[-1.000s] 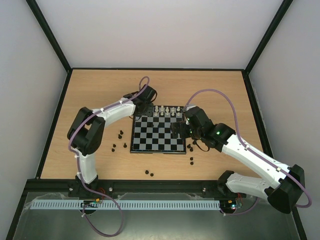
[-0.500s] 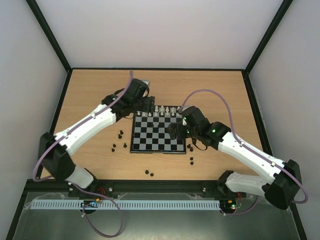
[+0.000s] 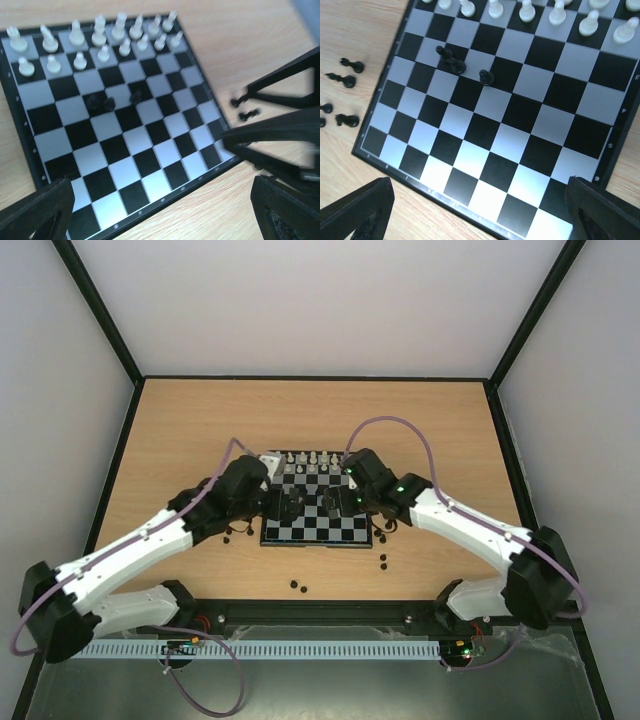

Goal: Set up the chess pieces on the board
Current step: Pick up the chess piece from the chessboard.

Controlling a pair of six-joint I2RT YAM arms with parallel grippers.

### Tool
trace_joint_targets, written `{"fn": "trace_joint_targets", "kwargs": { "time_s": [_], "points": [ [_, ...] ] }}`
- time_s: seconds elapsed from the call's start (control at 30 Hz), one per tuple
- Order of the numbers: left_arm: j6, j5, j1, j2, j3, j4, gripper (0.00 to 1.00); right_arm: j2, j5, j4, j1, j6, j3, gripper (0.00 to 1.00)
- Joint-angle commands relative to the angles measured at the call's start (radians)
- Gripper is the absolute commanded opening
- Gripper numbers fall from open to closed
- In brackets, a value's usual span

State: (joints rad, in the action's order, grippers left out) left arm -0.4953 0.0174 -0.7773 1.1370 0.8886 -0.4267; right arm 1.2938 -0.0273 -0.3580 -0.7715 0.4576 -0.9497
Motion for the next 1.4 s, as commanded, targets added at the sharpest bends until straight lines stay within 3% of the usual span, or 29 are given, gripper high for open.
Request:
{"fn": "trace_joint_targets", "kwargs": {
  "time_s": [0.0,0.27,0.57,1.37],
  "points": [
    [-0.11,-0.034,-0.007,-0.146,-0.056,0.127,0.99,0.096,-0.024,0.043,0.002,0.039,-0.033,0.91],
    [-0.157,-0.189,-0.009,-0.291,-0.152,0.124,0.99,0.315,-0.084,0.012,-0.01,0.013,-0.18,0.65],
    [-0.21,-0.197,-0.01,-0.372,-0.227,0.152,1.0,0.517,-0.138,-0.03,-0.014,-0.013,-0.327,0.5],
    [-0.199,-0.224,-0.01,-0.383,-0.23,0.132,1.0,0.66,-0.134,-0.056,-0.015,-0.036,-0.419,0.25]
  ]
}}
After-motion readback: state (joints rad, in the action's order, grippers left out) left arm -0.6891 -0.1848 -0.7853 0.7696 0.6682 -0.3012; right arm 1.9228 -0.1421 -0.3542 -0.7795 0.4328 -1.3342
